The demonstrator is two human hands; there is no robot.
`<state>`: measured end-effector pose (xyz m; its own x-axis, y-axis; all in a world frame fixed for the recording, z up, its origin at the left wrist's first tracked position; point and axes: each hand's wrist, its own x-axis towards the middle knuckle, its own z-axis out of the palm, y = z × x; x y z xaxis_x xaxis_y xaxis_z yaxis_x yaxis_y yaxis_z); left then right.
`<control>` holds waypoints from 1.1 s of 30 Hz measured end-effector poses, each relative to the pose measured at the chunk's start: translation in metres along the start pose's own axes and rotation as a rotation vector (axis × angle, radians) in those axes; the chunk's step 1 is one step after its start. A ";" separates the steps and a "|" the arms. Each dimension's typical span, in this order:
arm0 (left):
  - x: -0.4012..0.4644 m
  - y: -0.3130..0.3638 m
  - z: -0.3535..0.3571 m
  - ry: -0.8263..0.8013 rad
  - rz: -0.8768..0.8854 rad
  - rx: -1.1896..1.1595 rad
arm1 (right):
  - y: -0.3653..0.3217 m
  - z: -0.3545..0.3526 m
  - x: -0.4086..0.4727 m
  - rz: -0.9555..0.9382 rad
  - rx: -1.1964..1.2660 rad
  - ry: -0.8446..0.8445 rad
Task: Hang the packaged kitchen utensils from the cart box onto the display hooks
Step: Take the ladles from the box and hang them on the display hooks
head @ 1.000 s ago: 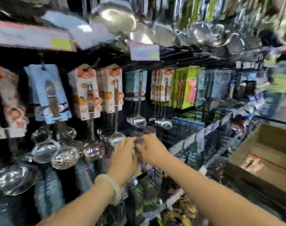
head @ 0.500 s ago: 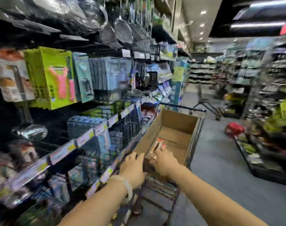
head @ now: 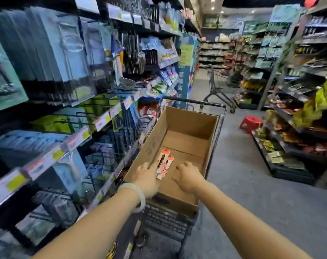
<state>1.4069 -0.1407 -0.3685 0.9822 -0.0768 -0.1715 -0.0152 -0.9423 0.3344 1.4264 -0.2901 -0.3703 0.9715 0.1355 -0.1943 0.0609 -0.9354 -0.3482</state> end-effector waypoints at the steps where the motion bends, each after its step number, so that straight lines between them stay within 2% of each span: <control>1: 0.022 -0.005 0.000 -0.013 -0.012 -0.026 | -0.001 0.001 0.021 0.011 0.010 -0.018; 9: 0.152 -0.048 0.026 -0.181 -0.138 -0.153 | 0.011 0.045 0.158 0.134 0.093 -0.197; 12: 0.187 -0.059 0.047 -0.262 -0.164 -0.171 | 0.022 0.072 0.190 0.182 0.135 -0.299; 20: 0.256 -0.081 0.099 -0.397 -0.251 -0.245 | 0.041 0.128 0.289 0.320 0.339 -0.401; 30: 0.319 -0.101 0.145 -0.422 -0.461 -0.435 | 0.055 0.204 0.392 0.711 0.920 -0.213; 33: 0.329 -0.106 0.148 -0.415 -0.514 -0.473 | 0.055 0.215 0.406 0.757 0.877 -0.193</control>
<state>1.7038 -0.1149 -0.5978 0.6938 0.1259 -0.7090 0.5908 -0.6625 0.4605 1.7749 -0.2165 -0.6661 0.6371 -0.2409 -0.7321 -0.7690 -0.2634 -0.5825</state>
